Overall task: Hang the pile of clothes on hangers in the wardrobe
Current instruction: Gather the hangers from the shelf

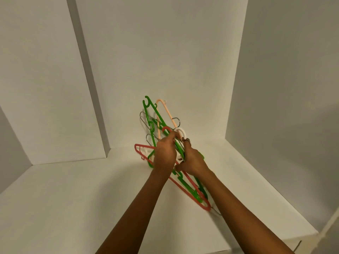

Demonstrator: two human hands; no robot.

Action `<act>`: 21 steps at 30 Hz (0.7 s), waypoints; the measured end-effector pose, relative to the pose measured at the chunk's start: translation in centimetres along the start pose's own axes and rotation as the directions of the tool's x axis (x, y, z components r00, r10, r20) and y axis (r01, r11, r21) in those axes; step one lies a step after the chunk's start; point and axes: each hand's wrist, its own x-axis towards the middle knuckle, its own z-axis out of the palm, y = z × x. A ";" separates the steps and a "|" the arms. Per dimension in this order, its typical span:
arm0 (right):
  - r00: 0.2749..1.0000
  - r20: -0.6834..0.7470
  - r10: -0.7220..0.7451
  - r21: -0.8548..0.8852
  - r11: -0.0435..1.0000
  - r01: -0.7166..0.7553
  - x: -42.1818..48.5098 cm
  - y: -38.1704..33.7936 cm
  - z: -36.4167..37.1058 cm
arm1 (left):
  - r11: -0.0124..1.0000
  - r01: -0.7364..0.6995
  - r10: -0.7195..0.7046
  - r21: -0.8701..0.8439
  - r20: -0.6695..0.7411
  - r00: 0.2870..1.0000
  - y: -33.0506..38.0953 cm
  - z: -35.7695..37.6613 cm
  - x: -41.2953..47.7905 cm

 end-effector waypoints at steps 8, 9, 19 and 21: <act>0.986 -0.162 0.049 0.199 0.980 -0.016 0.7 2.3 0.3 | 0.960 0.031 -0.068 -0.279 -0.124 0.990 -2.1 -0.6 -1.1; 0.983 -0.174 0.060 0.211 0.977 -0.023 0.7 2.8 0.1 | 0.947 0.098 -0.140 -0.305 -0.121 0.983 -2.7 -0.6 -1.3; 0.962 -0.242 0.124 0.442 0.897 -0.005 -2.5 2.8 -4.2 | 0.352 0.754 -0.540 -0.554 0.538 0.648 -2.9 1.9 -6.0; 0.957 -0.254 0.138 0.527 0.850 0.018 -5.4 1.7 -5.0 | 0.285 0.699 -0.285 -0.656 0.638 0.715 -1.0 1.9 -7.3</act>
